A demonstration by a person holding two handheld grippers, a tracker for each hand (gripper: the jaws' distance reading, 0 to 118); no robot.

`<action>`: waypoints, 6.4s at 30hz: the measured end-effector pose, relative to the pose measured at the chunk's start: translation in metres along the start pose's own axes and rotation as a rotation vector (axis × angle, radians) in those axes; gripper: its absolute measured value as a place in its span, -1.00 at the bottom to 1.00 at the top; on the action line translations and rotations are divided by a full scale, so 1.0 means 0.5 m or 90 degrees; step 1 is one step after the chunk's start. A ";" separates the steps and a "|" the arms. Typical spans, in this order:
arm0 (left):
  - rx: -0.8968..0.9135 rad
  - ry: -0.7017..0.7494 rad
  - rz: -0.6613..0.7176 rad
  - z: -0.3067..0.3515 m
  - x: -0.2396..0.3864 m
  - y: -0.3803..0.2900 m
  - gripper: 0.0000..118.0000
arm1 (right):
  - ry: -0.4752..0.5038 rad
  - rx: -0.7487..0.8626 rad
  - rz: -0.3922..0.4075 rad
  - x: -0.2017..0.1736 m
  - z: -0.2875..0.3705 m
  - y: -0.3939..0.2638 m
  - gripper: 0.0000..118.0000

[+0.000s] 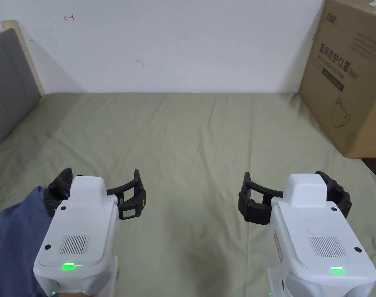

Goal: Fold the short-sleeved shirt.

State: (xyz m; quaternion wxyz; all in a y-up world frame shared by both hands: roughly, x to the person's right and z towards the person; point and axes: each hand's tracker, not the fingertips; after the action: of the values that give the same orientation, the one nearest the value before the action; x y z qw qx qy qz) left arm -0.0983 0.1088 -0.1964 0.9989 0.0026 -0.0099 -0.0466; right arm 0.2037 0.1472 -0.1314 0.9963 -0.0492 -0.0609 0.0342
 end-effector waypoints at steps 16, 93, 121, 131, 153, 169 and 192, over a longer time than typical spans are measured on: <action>0.008 -0.002 -0.006 0.008 0.004 -0.001 1.00 | 0.003 -0.001 0.003 0.004 0.000 0.001 0.98; -0.096 0.350 0.005 0.277 -0.480 -0.017 -1.00 | 0.375 0.001 0.023 -0.447 -0.072 0.042 -1.00; -0.618 0.096 0.190 -0.212 -0.402 -0.307 0.87 | 0.246 -0.063 0.055 -0.318 -0.197 -0.005 -1.00; -0.698 0.101 0.149 -0.242 -0.363 -0.383 -0.11 | 0.202 -0.092 0.061 -0.260 -0.217 -0.026 -1.00; -0.329 -0.080 0.126 -0.175 -0.261 0.106 -0.99 | 0.138 -0.041 0.007 -0.087 -0.139 0.016 -1.00; -0.280 -0.360 0.063 -0.254 0.165 0.298 -0.99 | -0.003 0.012 0.004 0.128 -0.023 0.064 -1.00; -0.559 -0.459 -0.061 -0.212 0.458 -0.230 -0.99 | -0.073 -0.059 0.006 0.221 -0.010 -0.020 -1.00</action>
State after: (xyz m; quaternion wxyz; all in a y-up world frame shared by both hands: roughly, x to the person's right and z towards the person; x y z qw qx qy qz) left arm 0.1210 -0.0267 -0.2986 0.8366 -0.4283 -0.3295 -0.0898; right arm 0.3146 0.1449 -0.1225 0.9877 -0.0936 -0.1189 0.0384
